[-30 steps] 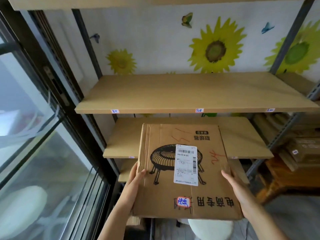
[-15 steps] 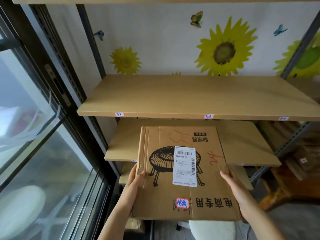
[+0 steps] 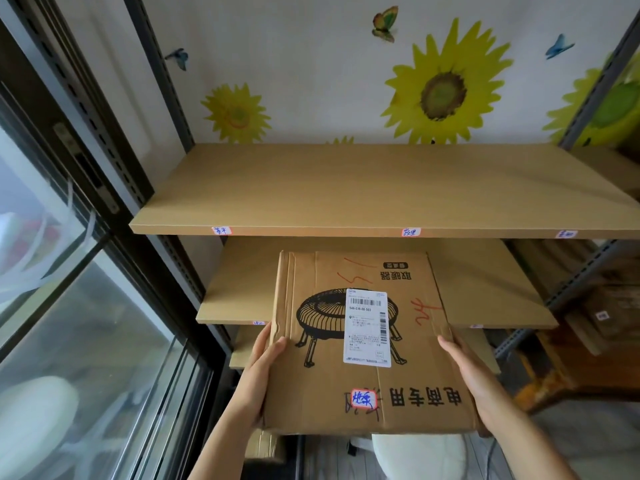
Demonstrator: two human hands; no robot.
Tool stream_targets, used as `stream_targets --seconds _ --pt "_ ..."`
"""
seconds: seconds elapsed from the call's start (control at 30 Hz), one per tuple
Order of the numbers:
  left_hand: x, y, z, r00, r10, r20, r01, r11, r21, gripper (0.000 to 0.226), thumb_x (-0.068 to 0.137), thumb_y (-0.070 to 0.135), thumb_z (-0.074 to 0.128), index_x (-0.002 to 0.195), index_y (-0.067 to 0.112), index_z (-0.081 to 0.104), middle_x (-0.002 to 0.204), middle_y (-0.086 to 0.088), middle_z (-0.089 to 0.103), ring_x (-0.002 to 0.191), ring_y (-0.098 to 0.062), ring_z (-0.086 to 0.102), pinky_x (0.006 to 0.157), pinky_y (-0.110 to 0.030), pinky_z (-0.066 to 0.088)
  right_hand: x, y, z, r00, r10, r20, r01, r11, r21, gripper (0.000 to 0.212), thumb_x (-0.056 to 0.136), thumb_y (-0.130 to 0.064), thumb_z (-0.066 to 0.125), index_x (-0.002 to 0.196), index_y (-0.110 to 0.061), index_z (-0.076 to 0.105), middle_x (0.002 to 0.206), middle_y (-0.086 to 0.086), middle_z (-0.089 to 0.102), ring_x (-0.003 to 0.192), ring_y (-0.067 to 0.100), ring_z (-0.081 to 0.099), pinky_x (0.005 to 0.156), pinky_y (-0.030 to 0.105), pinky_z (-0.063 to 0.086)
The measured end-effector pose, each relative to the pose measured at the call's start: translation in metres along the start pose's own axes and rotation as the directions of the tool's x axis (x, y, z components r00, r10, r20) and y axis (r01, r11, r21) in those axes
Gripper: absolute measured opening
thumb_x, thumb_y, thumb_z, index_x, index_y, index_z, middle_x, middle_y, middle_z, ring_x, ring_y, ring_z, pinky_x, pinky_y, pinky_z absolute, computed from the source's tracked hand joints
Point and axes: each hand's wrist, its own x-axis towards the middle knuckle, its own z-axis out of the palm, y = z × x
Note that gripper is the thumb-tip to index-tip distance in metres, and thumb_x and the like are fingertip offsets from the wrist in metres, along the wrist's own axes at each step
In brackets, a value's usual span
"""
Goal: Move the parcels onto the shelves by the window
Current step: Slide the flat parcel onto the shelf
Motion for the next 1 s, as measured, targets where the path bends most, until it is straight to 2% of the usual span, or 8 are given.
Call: stream_targets --seconds 0.2,0.37,0.43,0.53,0.7,0.8,0.9,1.0 --pt "0.030 0.006 0.005 0.999 -0.028 -0.028 0.027 0.999 -0.020 0.062 0.082 0.046 0.071 0.141 0.036 0.056 0.128 -0.011 0.073 0.118 -0.036 0.069 0.093 -0.052 0.058 0.017 0.003 -0.006 0.990 0.138 0.033 -0.141 0.982 0.124 0.042 0.095 -0.044 0.056 0.130 -0.021 0.058 0.102 0.016 0.075 0.096 0.034 0.067 0.071 0.038 0.050" --pt "0.061 0.015 0.022 0.999 -0.033 -0.017 0.032 0.999 -0.021 0.036 0.100 0.031 0.058 0.135 0.030 0.063 0.122 -0.011 0.076 0.113 -0.035 0.070 0.093 -0.050 0.058 0.042 0.013 -0.012 0.976 0.212 0.043 -0.215 0.923 0.318 0.042 0.079 -0.032 0.072 0.117 -0.014 0.068 0.087 0.011 0.081 0.098 0.031 0.069 0.076 0.041 0.053" --pt "0.069 0.019 0.028 0.999 -0.046 -0.020 0.046 0.999 -0.018 0.037 0.100 0.033 0.058 0.136 0.031 0.062 0.123 -0.011 0.075 0.111 -0.033 0.071 0.085 -0.044 0.060 0.051 0.013 -0.011 0.980 0.199 0.027 -0.195 0.912 0.361 0.029 0.089 -0.031 0.067 0.114 -0.016 0.068 0.084 0.009 0.082 0.096 0.030 0.069 0.077 0.041 0.053" --pt "0.088 0.020 0.033 0.997 -0.077 -0.032 0.077 0.997 -0.012 0.052 0.094 0.044 0.063 0.144 0.035 0.053 0.132 -0.012 0.070 0.115 -0.033 0.069 0.082 -0.043 0.060 0.070 0.009 -0.010 0.980 0.199 0.002 -0.184 0.901 0.392 0.031 0.091 -0.033 0.065 0.116 -0.015 0.069 0.085 0.008 0.082 0.096 0.031 0.070 0.083 0.044 0.055" --pt "0.105 0.015 0.040 0.974 -0.228 -0.011 0.228 0.974 0.000 0.053 0.097 0.043 0.058 0.147 0.032 0.048 0.127 -0.011 0.065 0.106 -0.030 0.064 0.075 -0.044 0.059 0.103 -0.007 -0.013 0.975 0.223 0.020 -0.210 0.876 0.434 0.023 0.094 -0.030 0.062 0.112 -0.017 0.067 0.076 0.006 0.081 0.090 0.027 0.069 0.071 0.041 0.052" --pt "0.114 0.012 0.048 0.948 -0.317 -0.021 0.318 0.946 0.068 0.051 0.099 0.037 0.056 0.148 0.032 0.045 0.119 -0.002 0.062 0.105 -0.026 0.059 0.102 -0.064 0.046 0.124 -0.014 -0.015 0.974 0.226 0.020 -0.215 0.894 0.394 0.031 0.094 -0.035 0.063 0.120 -0.018 0.065 0.086 0.009 0.081 0.094 0.027 0.069 0.076 0.041 0.053" --pt "0.132 0.016 0.056 0.942 -0.334 -0.042 0.336 0.940 0.059 0.048 0.098 0.036 0.059 0.145 0.034 0.049 0.116 0.000 0.063 0.100 -0.025 0.059 0.091 -0.058 0.051 0.149 -0.017 -0.019 0.965 0.262 0.013 -0.254 0.920 0.297 0.051 0.092 -0.050 0.060 0.133 -0.020 0.060 0.107 0.009 0.074 0.101 0.025 0.068 0.091 0.045 0.052" --pt "0.152 0.017 0.060 0.945 -0.321 -0.071 0.325 0.944 0.057 0.053 0.094 0.040 0.063 0.146 0.034 0.050 0.133 -0.007 0.062 0.112 -0.033 0.058 0.104 -0.065 0.041 0.167 -0.026 -0.026 0.950 0.312 0.014 -0.312 0.948 0.070 0.084 0.080 -0.076 0.054 0.148 -0.026 0.045 0.134 0.007 0.063 0.125 0.028 0.056 0.111 0.056 0.039"
